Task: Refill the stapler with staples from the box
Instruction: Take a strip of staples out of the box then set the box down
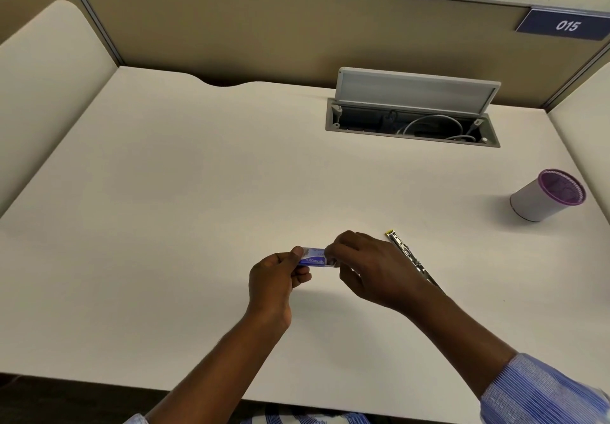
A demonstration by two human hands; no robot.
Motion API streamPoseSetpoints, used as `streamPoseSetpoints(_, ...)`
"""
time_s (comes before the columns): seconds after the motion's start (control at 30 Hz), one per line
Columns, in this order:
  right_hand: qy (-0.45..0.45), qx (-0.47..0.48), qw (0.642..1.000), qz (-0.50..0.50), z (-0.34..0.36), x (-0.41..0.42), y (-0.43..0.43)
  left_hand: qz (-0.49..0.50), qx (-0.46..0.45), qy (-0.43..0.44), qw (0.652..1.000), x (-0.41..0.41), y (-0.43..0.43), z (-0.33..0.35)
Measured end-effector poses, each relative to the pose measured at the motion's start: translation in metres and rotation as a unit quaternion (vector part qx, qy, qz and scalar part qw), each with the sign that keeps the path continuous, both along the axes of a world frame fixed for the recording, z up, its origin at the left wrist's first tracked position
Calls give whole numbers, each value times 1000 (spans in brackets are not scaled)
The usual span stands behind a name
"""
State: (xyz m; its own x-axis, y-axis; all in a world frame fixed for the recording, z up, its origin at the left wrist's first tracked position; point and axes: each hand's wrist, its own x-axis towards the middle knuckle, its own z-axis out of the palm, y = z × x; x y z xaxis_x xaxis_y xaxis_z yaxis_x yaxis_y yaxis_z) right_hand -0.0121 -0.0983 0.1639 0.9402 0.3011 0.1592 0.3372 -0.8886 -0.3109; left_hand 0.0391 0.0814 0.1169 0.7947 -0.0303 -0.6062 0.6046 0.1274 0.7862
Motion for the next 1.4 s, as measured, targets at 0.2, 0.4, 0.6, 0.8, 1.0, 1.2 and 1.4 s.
streamPoseSetpoints(0.2,3,40,999,-32,-6,2,1,0,-2,2,1000,1,1,-1)
streamPoseSetpoints(0.4,2,110,990,-89,-10,2,3,5,-2,2,1000,1,0,1)
streamPoseSetpoints(0.6,60,324,920,-213,-25,4,6,3,-2,0,1000,1,-1,1)
streamPoseSetpoints(0.8,167,644,648,-371,-27,6,8,10,-17,-1,1000,0,-2,1)
streamPoseSetpoints(1.0,286,640,629,-336,-26,-4,16,13,-24,-13,1000,-3,-4,1)
streamPoseSetpoints(1.2,238,566,698,-368,-28,-4,22,1,-7,-56,998,-7,-6,3)
streamPoseSetpoints(1.4,205,522,731,-389,-29,-4,24,-20,7,-74,997,-7,-8,1)
